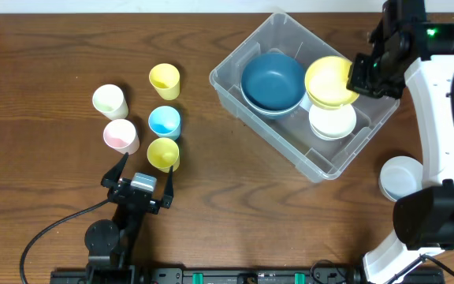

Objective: Pack container
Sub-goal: 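Grasp the yellow cup rim with the right gripper and lift, then carry the yellow cup left and lower it onto the white bowl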

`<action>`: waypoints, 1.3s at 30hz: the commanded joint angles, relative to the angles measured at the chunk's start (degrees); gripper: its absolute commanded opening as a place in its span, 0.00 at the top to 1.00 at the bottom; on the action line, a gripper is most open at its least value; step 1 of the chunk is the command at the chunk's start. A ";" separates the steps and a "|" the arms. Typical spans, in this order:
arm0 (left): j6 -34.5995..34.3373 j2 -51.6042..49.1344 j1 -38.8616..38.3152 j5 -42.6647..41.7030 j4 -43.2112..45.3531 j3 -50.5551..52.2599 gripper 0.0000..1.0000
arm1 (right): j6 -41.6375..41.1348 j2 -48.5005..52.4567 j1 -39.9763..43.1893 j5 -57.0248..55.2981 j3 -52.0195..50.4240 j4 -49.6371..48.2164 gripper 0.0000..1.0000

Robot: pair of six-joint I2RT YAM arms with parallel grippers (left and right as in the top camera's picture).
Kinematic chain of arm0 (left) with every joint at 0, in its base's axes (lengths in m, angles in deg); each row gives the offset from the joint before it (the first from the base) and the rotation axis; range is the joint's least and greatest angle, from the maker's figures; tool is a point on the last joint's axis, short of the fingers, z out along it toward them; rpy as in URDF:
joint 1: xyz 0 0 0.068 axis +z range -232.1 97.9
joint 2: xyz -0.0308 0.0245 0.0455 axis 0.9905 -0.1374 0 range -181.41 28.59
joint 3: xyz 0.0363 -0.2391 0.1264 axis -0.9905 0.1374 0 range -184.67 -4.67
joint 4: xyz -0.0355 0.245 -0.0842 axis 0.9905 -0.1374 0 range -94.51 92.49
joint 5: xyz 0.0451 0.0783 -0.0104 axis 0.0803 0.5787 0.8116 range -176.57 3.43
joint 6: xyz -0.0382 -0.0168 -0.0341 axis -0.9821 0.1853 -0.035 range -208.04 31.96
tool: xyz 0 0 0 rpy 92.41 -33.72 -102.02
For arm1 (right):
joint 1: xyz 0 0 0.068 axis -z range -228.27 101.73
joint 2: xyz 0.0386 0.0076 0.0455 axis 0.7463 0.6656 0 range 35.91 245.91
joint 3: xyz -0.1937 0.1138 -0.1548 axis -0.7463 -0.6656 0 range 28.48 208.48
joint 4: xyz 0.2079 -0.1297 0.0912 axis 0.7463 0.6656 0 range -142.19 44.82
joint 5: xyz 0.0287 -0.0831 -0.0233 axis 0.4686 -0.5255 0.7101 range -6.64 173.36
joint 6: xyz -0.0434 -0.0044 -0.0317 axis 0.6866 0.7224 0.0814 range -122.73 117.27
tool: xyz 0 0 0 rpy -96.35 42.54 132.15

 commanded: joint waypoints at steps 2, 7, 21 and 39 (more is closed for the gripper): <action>0.35 0.31 0.35 -0.74 -1.92 1.03 0.02 | 0.22 -0.35 0.48 -2.19 -4.28 -1.29 0.99; 0.35 0.31 0.35 -0.74 -1.92 1.03 0.02 | -0.74 -0.35 0.74 -5.55 -6.73 -2.62 0.99; 0.35 0.31 0.35 -0.74 -1.92 1.03 0.02 | -3.45 -0.33 0.94 -13.99 -9.88 -8.37 0.99; 0.35 0.31 0.35 -0.74 -1.92 1.03 0.02 | -4.00 -0.33 0.94 -14.84 -19.82 -17.07 0.98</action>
